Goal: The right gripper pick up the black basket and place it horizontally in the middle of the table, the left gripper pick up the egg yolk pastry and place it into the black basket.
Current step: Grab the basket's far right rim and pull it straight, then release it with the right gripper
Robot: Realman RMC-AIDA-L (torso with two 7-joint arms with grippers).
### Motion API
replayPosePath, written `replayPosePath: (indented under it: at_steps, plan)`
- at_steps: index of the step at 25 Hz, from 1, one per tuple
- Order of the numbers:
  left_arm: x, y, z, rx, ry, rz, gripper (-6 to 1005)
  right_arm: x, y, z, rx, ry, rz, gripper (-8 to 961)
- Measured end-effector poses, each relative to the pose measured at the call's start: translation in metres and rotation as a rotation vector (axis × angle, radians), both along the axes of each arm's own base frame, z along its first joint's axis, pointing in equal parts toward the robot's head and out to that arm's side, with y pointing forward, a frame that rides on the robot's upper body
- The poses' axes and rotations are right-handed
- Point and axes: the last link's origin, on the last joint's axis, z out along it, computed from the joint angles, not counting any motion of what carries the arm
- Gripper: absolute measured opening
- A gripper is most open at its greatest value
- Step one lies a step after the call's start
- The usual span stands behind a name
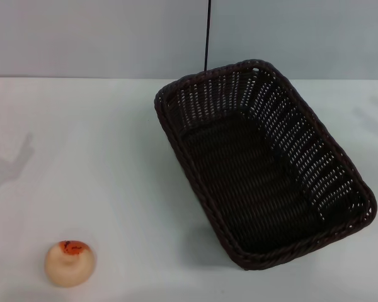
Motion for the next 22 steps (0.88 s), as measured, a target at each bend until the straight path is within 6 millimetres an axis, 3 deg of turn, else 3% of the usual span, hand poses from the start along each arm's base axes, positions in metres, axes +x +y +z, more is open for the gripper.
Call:
replayPosePath:
  at_steps: [14,18,22]
  plan:
    - [-0.005,0.001,-0.001,0.010,-0.009,0.043,812,-0.070,0.034,0.018,-0.227,-0.201,-0.041,729]
    - [-0.009,0.000,0.002,0.025,-0.011,0.064,811,-0.094,0.058,0.014,-0.422,-0.363,-0.179,730]
    - [-0.010,0.002,0.003,0.034,-0.012,0.075,811,-0.104,0.073,0.010,-0.502,-0.478,-0.286,730]
